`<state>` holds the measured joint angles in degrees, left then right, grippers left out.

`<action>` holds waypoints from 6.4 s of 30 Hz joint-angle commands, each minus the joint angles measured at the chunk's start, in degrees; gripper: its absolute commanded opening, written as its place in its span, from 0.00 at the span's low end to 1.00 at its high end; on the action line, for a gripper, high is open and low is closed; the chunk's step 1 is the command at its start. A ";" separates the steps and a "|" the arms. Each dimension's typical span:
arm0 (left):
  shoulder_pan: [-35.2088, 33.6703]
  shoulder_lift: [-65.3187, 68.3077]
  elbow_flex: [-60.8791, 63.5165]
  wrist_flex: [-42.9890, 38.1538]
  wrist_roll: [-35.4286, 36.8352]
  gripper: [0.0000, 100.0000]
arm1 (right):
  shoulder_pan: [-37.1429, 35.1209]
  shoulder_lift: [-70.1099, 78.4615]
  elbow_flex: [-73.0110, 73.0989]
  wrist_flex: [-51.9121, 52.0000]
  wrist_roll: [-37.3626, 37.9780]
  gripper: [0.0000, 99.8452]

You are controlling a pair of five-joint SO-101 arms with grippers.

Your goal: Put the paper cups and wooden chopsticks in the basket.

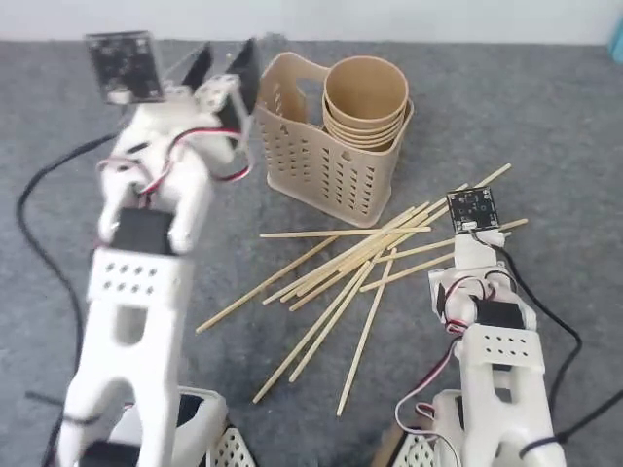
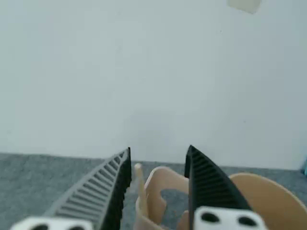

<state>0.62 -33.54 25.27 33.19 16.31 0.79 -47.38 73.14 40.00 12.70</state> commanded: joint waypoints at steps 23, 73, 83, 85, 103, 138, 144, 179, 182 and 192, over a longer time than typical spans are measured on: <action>4.04 17.93 19.21 10.90 -23.82 0.15 | -0.31 0.13 -0.26 -0.92 0.79 0.12; 17.93 8.62 20.70 24.88 -30.42 0.15 | -0.40 0.13 -0.26 -0.75 2.64 0.12; 20.48 -3.69 23.25 49.05 -60.31 0.15 | -0.40 0.13 -0.26 -0.75 2.64 0.12; 22.95 -5.63 25.27 52.04 -61.89 0.15 | -0.40 0.13 -0.26 -0.75 2.64 0.12; 37.71 -5.54 40.48 38.24 -63.74 0.15 | -0.40 0.13 -0.26 -0.75 2.55 0.12; 32.26 -10.99 36.44 39.47 -54.51 0.01 | 0.04 0.04 -0.26 -0.84 2.81 0.12; 28.66 -22.95 37.85 49.93 -55.74 0.01 | 1.01 -0.48 -0.35 -0.75 2.55 0.12; 18.11 -54.68 58.77 -43.34 -2.29 0.01 | 8.31 0.13 -0.53 -4.18 -6.95 0.12; 17.93 -45.80 51.12 -43.34 -2.29 0.01 | 8.31 0.13 -0.53 -4.18 -6.95 0.12; 16.09 -9.14 21.93 -43.43 -2.29 0.01 | 6.90 0.13 -0.35 -4.18 -5.10 0.12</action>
<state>17.85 -52.62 56.57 -8.75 14.02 8.35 -47.38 73.14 37.10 6.37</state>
